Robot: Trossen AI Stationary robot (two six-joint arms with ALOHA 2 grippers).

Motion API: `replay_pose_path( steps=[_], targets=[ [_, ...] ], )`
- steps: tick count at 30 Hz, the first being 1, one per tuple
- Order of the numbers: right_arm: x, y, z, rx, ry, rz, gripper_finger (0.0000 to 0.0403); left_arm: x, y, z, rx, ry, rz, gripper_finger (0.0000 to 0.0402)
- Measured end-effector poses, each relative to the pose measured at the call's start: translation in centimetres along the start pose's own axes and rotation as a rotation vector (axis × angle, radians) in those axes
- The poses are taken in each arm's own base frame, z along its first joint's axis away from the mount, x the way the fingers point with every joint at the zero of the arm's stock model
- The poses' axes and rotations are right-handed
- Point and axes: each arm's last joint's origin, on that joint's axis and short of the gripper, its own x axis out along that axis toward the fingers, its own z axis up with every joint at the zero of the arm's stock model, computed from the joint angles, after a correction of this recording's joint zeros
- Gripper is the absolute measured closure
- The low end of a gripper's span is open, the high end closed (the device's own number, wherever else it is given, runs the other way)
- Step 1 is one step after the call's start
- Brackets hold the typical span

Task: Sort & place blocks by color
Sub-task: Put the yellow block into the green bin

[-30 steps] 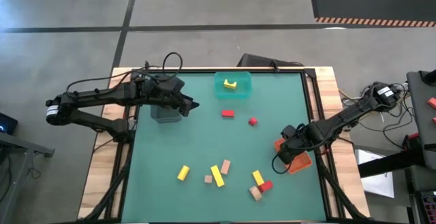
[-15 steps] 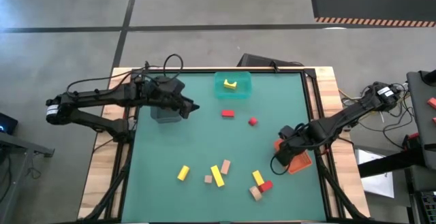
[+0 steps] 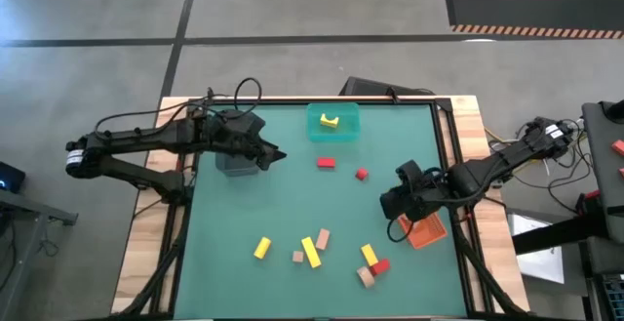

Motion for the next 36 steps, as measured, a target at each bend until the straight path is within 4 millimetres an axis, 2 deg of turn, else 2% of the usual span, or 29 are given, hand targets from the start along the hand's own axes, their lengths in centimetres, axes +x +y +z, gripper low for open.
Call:
replay_pose_path(
  steps=[6,10,14,19,24,29,33,36],
  targets=[
    [-1.4,1.0,1.2,-0.078,-0.108,0.034,0.0225,-0.1,-1.8,-0.7,-0.113,0.011,-0.110,0.0173],
    [-2.6,1.7,2.1,-0.183,-0.189,0.049,0.0225,0.0,-3.2,-1.9,-0.227,0.065,-0.163,0.0173],
    [-3.4,2.1,3.0,-0.282,-0.262,0.039,0.0225,0.3,-4.8,-4.0,-0.307,0.177,-0.194,0.0173],
    [-3.6,2.1,4.0,-0.382,-0.287,0.010,0.0225,0.9,-6.8,-7.6,-0.384,0.349,-0.193,0.0173],
    [-3.2,1.9,4.4,-0.440,-0.289,-0.023,0.0225,2.0,-8.4,-11.4,-0.477,0.539,-0.133,0.0173],
    [-2.9,1.7,4.6,-0.478,-0.289,-0.043,0.0225,3.5,-9.1,-14.7,-0.562,0.771,-0.029,0.0174],
    [-2.9,1.7,4.6,-0.510,-0.287,-0.048,0.0225,4.4,-9.8,-16.0,-0.582,0.852,0.025,0.0190],
    [-2.9,1.7,4.6,-0.528,-0.287,-0.050,0.0225,5.0,-10.3,-16.3,-0.589,0.864,0.047,0.0210]
  ],
)
